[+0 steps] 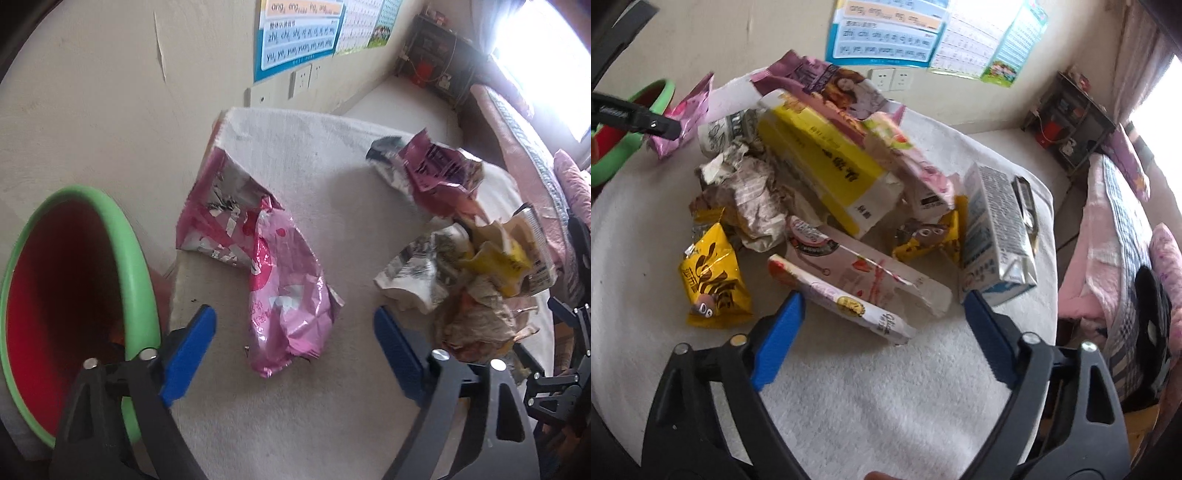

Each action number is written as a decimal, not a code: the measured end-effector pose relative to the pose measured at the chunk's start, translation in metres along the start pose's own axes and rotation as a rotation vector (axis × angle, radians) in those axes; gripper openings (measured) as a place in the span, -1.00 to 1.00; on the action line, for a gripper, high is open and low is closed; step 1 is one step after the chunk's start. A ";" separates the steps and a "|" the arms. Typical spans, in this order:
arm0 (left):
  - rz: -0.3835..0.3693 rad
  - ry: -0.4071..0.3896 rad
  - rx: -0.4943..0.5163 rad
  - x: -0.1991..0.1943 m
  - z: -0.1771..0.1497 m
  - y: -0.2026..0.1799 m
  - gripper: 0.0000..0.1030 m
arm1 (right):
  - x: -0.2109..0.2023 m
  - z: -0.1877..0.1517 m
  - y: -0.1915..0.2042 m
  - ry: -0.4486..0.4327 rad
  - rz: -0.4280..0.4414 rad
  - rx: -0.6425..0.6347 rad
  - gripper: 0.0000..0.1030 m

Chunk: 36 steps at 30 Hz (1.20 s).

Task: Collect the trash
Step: 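Grasp the pink wrappers with the left tool, then grasp the white-and-pink snack package with the right tool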

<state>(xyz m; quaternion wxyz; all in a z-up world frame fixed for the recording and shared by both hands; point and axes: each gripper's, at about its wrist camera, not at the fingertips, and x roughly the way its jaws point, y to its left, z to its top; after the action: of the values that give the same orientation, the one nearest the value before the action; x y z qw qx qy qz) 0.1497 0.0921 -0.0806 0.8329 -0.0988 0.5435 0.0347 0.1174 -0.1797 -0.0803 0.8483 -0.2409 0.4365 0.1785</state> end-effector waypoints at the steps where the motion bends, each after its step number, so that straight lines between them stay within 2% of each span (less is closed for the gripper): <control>1: -0.001 0.008 0.003 0.002 0.000 0.000 0.33 | 0.001 -0.001 0.004 0.000 -0.003 -0.017 0.48; 2: 0.000 0.015 0.008 0.004 0.000 0.001 0.08 | 0.002 -0.001 0.007 0.002 -0.004 -0.036 0.36; 4: -0.015 0.033 0.019 0.008 -0.002 0.002 -0.25 | 0.005 -0.001 0.014 0.002 -0.006 -0.081 0.27; 8: -0.018 0.035 0.028 0.008 -0.007 0.002 -0.56 | 0.006 -0.003 0.017 0.007 -0.009 -0.104 -0.07; 10: -0.021 0.030 0.031 0.006 -0.012 0.001 -0.62 | 0.001 -0.004 0.015 0.004 -0.004 -0.100 -0.21; 11: -0.022 0.029 0.032 0.005 -0.015 0.000 -0.62 | 0.000 -0.004 0.015 0.004 0.002 -0.098 -0.38; 14: -0.034 0.021 0.029 0.000 -0.023 -0.002 -0.68 | -0.009 -0.006 0.009 0.004 0.032 -0.063 -0.56; 18: -0.057 0.004 0.030 -0.011 -0.033 -0.007 -0.69 | -0.020 -0.012 -0.001 0.014 0.098 0.016 -0.65; 23: -0.079 -0.020 0.034 -0.028 -0.040 -0.013 -0.69 | -0.031 -0.016 -0.015 0.012 0.175 0.119 -0.98; 26: -0.094 -0.028 0.036 -0.038 -0.045 -0.016 -0.69 | -0.036 -0.021 -0.018 0.031 0.214 0.162 -0.98; 28: -0.086 -0.037 0.050 -0.045 -0.047 -0.018 -0.69 | -0.042 -0.022 -0.017 0.026 0.185 0.153 -0.97; 30: -0.085 -0.042 0.051 -0.048 -0.049 -0.018 -0.69 | -0.047 -0.019 -0.019 0.009 0.190 0.146 -0.84; 31: -0.082 -0.045 0.051 -0.051 -0.050 -0.018 -0.69 | -0.049 -0.017 -0.020 -0.004 0.182 0.147 -0.39; 32: -0.081 -0.047 0.051 -0.051 -0.050 -0.018 -0.69 | -0.051 -0.015 -0.022 -0.020 0.173 0.150 0.22; 33: -0.081 -0.049 0.051 -0.054 -0.051 -0.018 -0.69 | -0.054 -0.012 -0.024 -0.041 0.175 0.159 0.39; 36: -0.081 -0.054 0.055 -0.056 -0.050 -0.019 -0.69 | -0.051 -0.001 -0.023 -0.054 0.169 0.140 0.45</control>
<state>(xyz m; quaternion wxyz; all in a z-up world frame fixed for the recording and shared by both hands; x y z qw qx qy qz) 0.0857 0.0661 -0.0467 0.8504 -0.0969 0.5170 -0.0113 0.1003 -0.2041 -0.0333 0.8564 -0.1386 0.4436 0.2249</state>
